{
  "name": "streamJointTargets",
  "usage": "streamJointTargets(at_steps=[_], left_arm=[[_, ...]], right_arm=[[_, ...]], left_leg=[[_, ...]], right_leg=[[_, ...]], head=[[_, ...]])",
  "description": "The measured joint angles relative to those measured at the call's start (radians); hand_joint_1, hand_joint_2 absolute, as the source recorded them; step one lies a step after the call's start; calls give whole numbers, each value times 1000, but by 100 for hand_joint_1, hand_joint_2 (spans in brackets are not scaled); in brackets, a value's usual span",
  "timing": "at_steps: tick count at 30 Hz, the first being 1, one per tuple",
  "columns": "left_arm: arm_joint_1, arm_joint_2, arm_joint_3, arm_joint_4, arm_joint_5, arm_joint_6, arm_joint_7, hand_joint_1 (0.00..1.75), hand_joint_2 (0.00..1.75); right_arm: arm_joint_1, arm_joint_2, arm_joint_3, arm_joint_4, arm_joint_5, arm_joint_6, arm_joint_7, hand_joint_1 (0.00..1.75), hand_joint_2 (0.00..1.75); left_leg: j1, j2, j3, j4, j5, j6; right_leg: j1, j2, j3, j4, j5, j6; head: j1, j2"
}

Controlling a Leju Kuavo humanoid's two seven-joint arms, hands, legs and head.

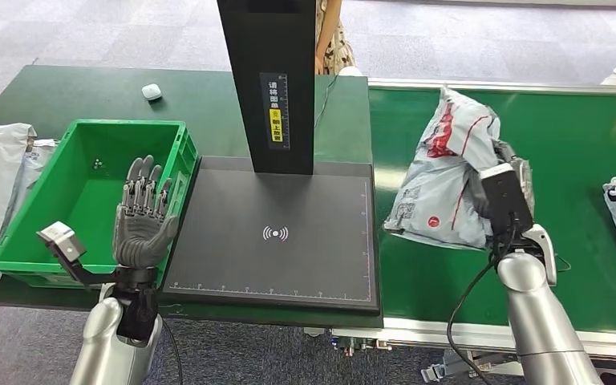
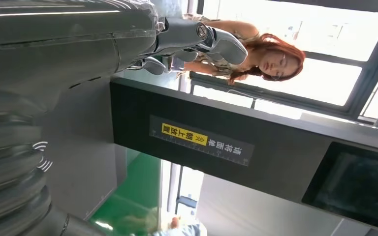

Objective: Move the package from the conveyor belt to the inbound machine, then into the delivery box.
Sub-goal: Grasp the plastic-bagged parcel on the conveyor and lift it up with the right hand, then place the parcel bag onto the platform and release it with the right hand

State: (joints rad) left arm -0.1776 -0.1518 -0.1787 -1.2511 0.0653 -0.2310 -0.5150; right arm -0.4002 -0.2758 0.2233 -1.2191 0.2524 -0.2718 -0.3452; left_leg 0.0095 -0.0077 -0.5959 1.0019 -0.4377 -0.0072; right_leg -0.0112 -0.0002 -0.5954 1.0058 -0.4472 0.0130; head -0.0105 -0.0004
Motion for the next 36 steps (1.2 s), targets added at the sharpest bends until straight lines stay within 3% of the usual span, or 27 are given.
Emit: streamJointTargets(at_steps=[7, 26, 31, 36], left_arm=[[-3, 1, 1, 0, 19, 47, -61, 0, 175], [-7, 3, 1, 0, 27, 53, -72, 0, 175], [-18, 3, 1, 1, 36, 50, -80, 0, 175], [-51, 2, 0, 14, 28, 37, -96, 0, 175]], right_arm=[[18, 32, -37, -91, -12, -1, -147, 175, 175], [12, 51, 8, -121, 11, 7, -153, 175, 175], [-31, 50, 66, -109, 65, 160, -143, 175, 175], [-135, 55, 313, 5, 240, 443, -101, 175, 175]], left_leg=[[0, 1, 0, 0, 0, 0], [0, 0, 0, 0, 0, 0], [0, 2, 0, 0, 0, 0], [0, 2, 1, 0, 1, -1]], right_leg=[[0, 1, 0, 0, 0, 0], [0, 0, 0, 0, 0, 0], [0, 3, 0, 0, 1, 0], [3, 2, 1, 0, 1, -1]], head=[[0, 0], [0, 0], [0, 0], [0, 0]])
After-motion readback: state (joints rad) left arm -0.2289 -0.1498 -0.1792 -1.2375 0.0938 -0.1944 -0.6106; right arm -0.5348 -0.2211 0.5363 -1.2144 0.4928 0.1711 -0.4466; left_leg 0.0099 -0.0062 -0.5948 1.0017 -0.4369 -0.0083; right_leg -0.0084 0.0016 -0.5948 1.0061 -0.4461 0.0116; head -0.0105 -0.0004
